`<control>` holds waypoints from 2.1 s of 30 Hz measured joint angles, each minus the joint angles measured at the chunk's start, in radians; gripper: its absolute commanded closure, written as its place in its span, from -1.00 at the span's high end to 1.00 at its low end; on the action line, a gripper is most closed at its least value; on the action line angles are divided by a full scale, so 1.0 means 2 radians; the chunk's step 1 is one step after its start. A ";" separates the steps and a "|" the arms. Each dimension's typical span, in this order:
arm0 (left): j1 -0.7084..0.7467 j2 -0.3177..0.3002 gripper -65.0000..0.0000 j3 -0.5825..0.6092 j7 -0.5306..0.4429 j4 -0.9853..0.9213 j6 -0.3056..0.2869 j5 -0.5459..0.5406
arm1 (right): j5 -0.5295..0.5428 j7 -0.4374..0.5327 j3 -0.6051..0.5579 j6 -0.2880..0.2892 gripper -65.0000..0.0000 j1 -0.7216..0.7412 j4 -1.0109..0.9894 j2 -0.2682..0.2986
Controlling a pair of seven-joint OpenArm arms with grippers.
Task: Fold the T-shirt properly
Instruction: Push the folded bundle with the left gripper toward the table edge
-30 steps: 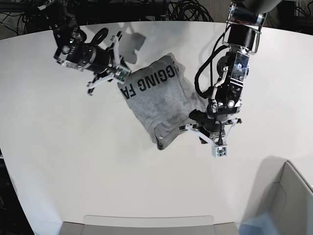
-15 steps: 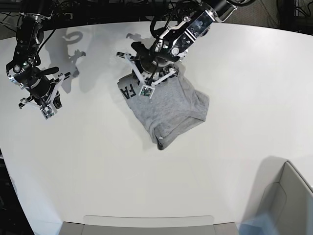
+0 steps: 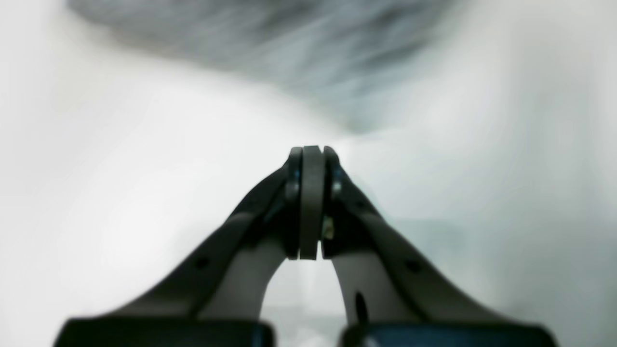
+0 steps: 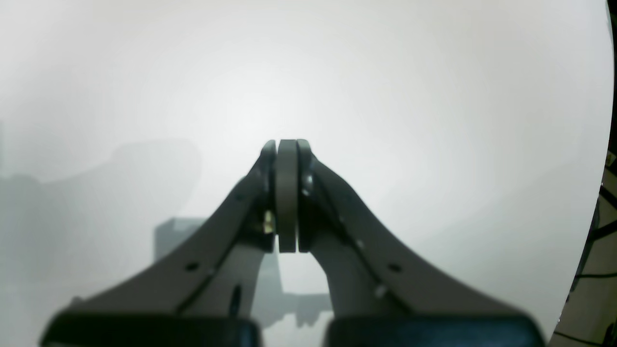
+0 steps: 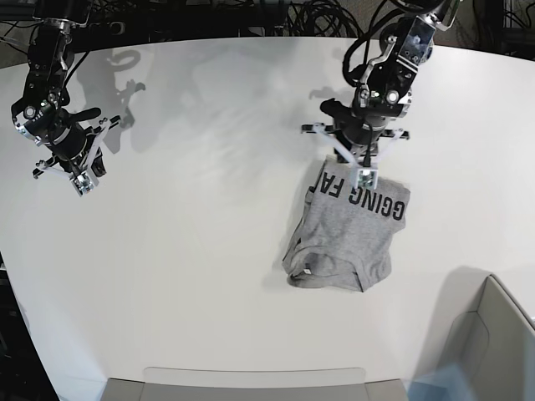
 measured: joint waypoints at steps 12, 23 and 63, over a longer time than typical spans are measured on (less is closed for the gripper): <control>-0.175 0.008 -1.00 0.001 -0.209 -0.203 0.000 0.000 | 0.001 0.000 0.000 0.000 -1.00 -0.033 0.024 0.001; -0.185 0.031 -1.00 0.001 -0.274 -0.402 -0.008 0.003 | 0.002 0.000 0.001 0.000 -1.00 -0.043 0.028 0.000; 0.266 -0.006 -1.00 -0.248 -0.253 0.055 -0.097 0.001 | 0.006 0.005 0.032 0.002 -1.00 -0.196 0.152 -0.014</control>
